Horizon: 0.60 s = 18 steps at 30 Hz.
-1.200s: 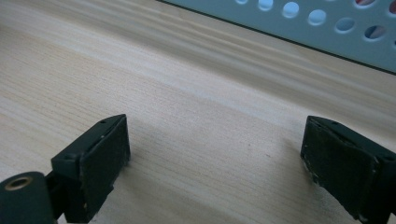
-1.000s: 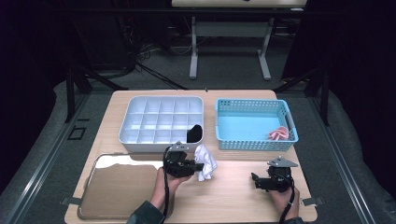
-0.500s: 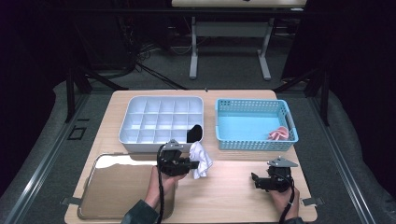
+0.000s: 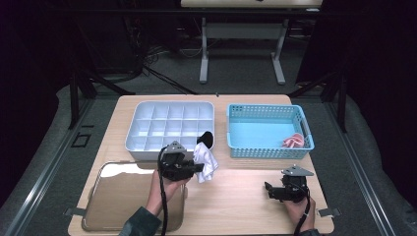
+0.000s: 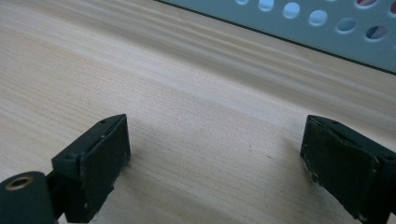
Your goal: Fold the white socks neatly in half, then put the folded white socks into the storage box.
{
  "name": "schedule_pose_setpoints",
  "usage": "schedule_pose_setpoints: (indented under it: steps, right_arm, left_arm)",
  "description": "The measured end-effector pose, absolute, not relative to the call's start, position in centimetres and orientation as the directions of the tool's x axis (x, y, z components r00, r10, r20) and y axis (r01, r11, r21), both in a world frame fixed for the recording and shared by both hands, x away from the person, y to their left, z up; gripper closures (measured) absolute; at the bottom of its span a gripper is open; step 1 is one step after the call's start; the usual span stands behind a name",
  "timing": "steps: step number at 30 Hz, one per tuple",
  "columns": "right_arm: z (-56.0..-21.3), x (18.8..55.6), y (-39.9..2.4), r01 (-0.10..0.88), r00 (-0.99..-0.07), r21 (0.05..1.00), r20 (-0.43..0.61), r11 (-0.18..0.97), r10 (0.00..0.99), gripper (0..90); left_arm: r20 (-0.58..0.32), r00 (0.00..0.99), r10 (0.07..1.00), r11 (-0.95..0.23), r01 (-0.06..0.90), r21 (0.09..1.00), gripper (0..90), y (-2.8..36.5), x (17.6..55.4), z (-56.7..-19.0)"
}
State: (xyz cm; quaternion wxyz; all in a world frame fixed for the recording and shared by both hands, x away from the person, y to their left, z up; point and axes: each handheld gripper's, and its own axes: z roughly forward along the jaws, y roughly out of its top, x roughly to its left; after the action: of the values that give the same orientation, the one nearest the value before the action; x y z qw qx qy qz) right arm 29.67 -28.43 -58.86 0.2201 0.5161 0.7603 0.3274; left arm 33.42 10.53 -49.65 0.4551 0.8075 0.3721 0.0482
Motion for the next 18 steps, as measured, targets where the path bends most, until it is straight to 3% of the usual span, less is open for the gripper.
schedule_pose_setpoints:
  steps: [18]
  right_arm:
    - [-58.9, 29.7, -28.4, 0.64, -0.37, 0.726, 0.003, 0.252, 0.929, 7.9]
  left_arm:
    - [-0.171, 0.664, 0.728, -0.286, 0.521, 0.804, 71.9, 13.3, 35.9, -46.5]
